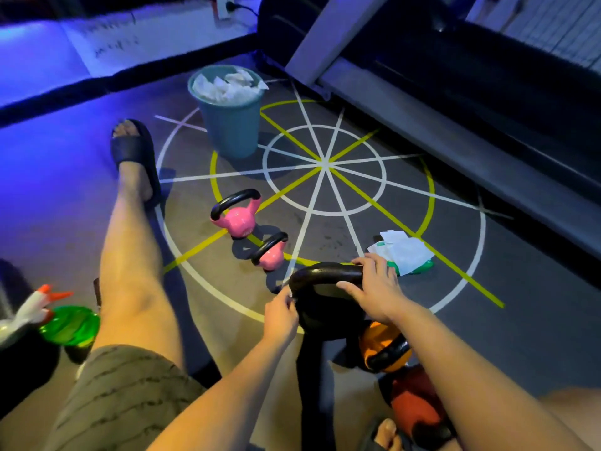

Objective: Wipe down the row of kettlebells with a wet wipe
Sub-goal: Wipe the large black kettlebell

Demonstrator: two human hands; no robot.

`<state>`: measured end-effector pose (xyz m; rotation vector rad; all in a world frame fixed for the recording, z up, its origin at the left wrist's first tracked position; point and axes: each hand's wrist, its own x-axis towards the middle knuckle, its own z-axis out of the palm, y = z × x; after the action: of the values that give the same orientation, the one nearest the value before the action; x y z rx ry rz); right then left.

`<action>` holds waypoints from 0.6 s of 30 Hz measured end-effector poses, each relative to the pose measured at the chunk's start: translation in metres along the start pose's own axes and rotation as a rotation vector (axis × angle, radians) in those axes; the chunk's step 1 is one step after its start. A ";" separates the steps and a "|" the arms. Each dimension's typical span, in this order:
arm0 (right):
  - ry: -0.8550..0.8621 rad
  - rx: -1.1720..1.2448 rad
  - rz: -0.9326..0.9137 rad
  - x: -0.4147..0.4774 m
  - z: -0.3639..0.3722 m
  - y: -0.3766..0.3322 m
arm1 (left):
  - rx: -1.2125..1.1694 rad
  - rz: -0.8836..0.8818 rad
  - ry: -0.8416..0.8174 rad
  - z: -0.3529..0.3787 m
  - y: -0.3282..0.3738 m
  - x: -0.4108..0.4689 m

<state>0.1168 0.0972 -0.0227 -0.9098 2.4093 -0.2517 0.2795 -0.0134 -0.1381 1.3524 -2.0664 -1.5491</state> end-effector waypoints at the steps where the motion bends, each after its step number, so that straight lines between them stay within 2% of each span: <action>1: -0.005 -0.010 -0.001 0.002 -0.001 -0.001 | -0.011 -0.035 0.014 0.003 0.000 0.000; 2: 0.000 -0.021 -0.003 0.003 0.000 -0.002 | -0.067 -0.096 0.033 0.004 0.002 0.001; 6: 0.016 -0.038 -0.005 0.004 0.006 -0.003 | -0.719 -0.297 0.108 -0.004 0.019 -0.002; 9: -0.005 -0.056 0.010 0.006 0.004 -0.003 | -0.896 -0.327 0.176 -0.011 0.026 -0.005; 11: -0.012 -0.061 0.009 0.005 0.004 -0.004 | -0.882 -0.257 0.220 -0.015 0.030 -0.011; 13: -0.004 -0.061 0.002 0.003 0.004 -0.006 | -0.711 -0.174 0.221 -0.015 0.029 -0.014; 16: 0.005 -0.042 0.001 0.001 0.003 -0.006 | -0.537 -0.232 0.078 -0.007 0.016 -0.010; 18: 0.010 -0.029 0.002 0.000 0.003 -0.005 | -0.528 -0.269 -0.019 -0.003 0.017 -0.009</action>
<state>0.1211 0.0930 -0.0232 -0.9214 2.4284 -0.2216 0.2775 -0.0077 -0.1193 1.4346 -1.3674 -2.0305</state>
